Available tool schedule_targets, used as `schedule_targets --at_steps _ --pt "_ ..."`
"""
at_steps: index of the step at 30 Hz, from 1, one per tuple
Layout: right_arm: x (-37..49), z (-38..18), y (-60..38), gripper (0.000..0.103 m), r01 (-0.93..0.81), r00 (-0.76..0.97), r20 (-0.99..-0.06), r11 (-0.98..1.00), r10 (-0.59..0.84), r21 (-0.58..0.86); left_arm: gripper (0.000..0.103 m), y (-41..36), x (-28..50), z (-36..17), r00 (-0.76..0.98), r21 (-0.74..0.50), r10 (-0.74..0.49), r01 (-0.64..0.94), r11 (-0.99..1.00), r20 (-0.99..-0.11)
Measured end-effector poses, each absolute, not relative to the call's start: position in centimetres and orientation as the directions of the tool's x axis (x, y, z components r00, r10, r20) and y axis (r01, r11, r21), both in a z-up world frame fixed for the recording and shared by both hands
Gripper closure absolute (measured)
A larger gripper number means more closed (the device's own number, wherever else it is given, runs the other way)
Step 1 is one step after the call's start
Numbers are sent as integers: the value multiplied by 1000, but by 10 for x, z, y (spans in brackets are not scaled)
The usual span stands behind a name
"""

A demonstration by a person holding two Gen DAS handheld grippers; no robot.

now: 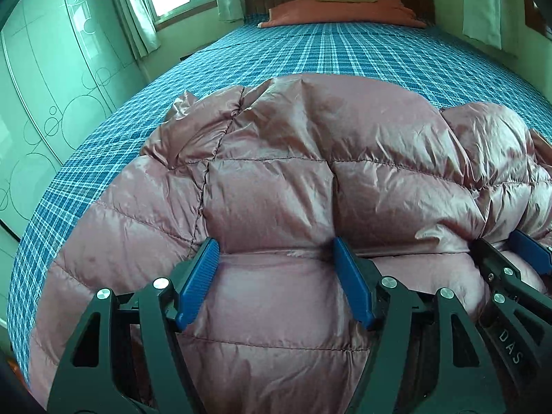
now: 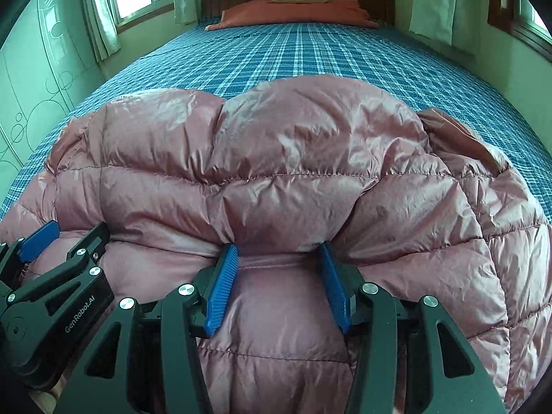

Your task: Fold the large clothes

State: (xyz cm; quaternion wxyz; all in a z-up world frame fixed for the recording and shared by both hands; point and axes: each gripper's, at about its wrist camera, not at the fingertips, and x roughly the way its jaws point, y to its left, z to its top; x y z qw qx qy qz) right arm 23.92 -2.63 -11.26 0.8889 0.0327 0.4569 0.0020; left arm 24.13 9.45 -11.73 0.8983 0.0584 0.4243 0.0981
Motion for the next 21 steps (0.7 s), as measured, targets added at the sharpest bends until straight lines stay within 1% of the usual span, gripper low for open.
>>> schedule_targets --at_steps 9,13,16,19,21 --pt "236 -111 -25 53 28 588 -809 998 25 50 35 95 232 -120 633 181 223 -130 975 -741" --pt "227 -92 -28 53 58 600 -800 997 9 55 35 98 230 -120 639 177 217 -127 976 -738" --pt "212 -78 -22 53 41 623 -782 998 4 38 35 100 228 -120 641 165 207 -126 978 -739" --pt "205 -88 -13 53 26 604 -797 1000 -16 0 35 104 227 -118 642 155 199 -124 980 -740" --pt "203 -99 -10 52 25 612 -790 999 -32 -21 35 107 226 -117 643 148 192 -123 981 -741"
